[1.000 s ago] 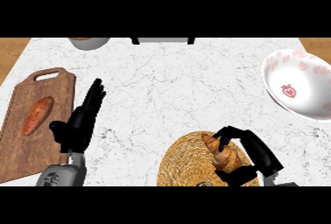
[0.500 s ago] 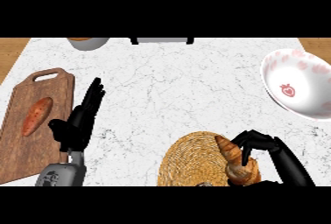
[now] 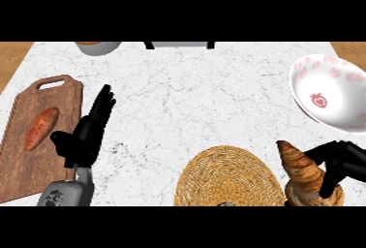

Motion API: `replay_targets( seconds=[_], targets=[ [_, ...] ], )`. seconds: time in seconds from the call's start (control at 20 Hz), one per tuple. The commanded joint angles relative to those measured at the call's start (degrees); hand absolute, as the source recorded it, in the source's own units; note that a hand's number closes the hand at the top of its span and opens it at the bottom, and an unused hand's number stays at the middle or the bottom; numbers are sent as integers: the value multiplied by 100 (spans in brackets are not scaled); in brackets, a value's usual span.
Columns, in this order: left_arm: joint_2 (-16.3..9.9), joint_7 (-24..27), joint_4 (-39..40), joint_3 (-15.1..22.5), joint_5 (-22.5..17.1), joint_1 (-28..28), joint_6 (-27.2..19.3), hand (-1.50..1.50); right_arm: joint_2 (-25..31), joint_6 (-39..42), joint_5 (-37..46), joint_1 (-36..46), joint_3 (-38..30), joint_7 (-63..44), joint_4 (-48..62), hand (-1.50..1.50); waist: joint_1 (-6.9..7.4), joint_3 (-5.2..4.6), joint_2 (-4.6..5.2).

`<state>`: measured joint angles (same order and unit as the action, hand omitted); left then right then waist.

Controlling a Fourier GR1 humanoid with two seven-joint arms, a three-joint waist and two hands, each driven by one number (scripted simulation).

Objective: Pick the croissant from the placemat and place it in the bowl

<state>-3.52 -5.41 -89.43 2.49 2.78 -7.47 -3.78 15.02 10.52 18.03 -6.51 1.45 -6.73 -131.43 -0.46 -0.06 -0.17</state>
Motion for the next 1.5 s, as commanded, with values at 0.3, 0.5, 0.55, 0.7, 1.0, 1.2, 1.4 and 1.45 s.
replay_targets(
  seconds=[0.3,0.5,0.55,0.7,1.0,1.2,1.4,1.45],
  targets=[
    [-13,109,30,-6,45,70,88,0,278,146,87,2174,-553,-2365,90,150,76,3,17],
    [54,441,637,-107,17,-153,95,0,879,391,-372,3534,-1213,-3082,952,150,82,-3,30],
    [119,124,-203,212,184,361,3,0,844,354,-266,3522,-1156,-3196,967,150,108,2,11],
    [166,81,-21,83,47,88,25,0,706,157,-65,3542,-1131,-2327,2037,150,110,5,27],
    [67,37,-45,66,117,41,57,0,1487,318,869,3437,-1134,-1719,2793,150,104,7,30],
    [103,43,141,-13,91,-221,27,0,1826,38,1355,3824,-1184,-873,4096,150,126,7,42],
    [142,99,177,59,200,-197,-19,0,1966,-476,1582,4028,-1462,-13,5526,150,161,9,57],
    [-31,55,131,-142,-27,-138,186,0,1980,-486,1520,3909,-1545,168,5574,150,118,8,38]
  ],
)
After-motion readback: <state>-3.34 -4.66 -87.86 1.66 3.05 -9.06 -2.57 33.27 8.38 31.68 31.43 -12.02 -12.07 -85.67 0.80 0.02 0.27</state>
